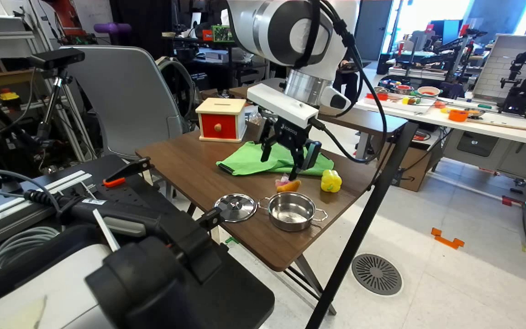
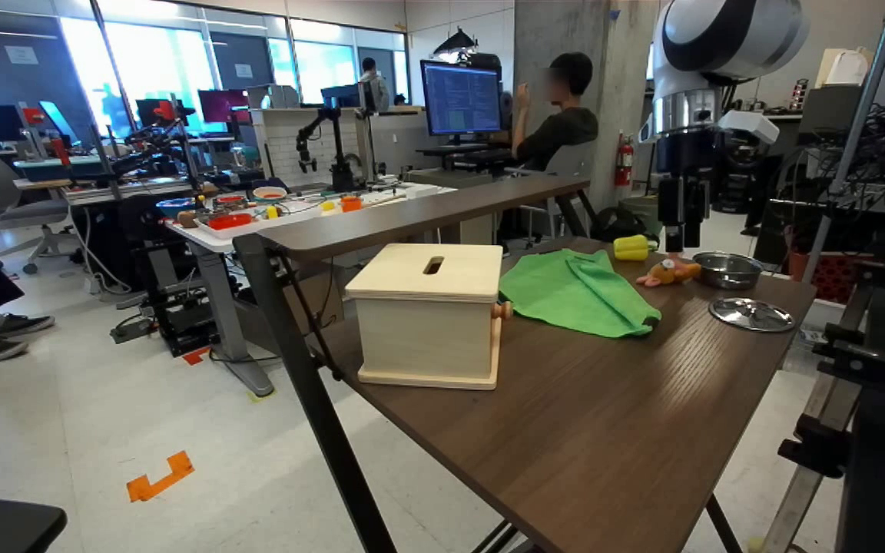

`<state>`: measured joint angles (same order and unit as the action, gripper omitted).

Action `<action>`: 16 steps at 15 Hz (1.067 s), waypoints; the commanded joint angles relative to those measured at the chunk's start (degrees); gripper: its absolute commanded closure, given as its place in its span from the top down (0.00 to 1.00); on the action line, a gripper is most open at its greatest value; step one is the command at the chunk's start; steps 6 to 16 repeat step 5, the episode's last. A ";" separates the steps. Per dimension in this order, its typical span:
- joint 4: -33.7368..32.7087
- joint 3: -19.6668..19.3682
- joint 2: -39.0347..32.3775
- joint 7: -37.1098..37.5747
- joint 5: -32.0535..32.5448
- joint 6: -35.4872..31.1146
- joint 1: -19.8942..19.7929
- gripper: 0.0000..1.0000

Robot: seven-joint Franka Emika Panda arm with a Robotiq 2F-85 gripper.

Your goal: Pick up the animal plush toy and put it on the right side of the table

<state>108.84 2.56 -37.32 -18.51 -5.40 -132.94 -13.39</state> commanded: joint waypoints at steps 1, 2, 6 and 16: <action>8.44 2.22 8.17 -3.19 -3.34 -1.84 -0.58 1.00; 2.60 0.33 3.12 -1.03 -1.79 -0.24 0.56 1.00; 3.45 0.33 4.12 -1.07 -1.96 -0.22 0.92 1.00; 3.45 0.33 4.12 -1.07 -1.96 -0.22 0.92 1.00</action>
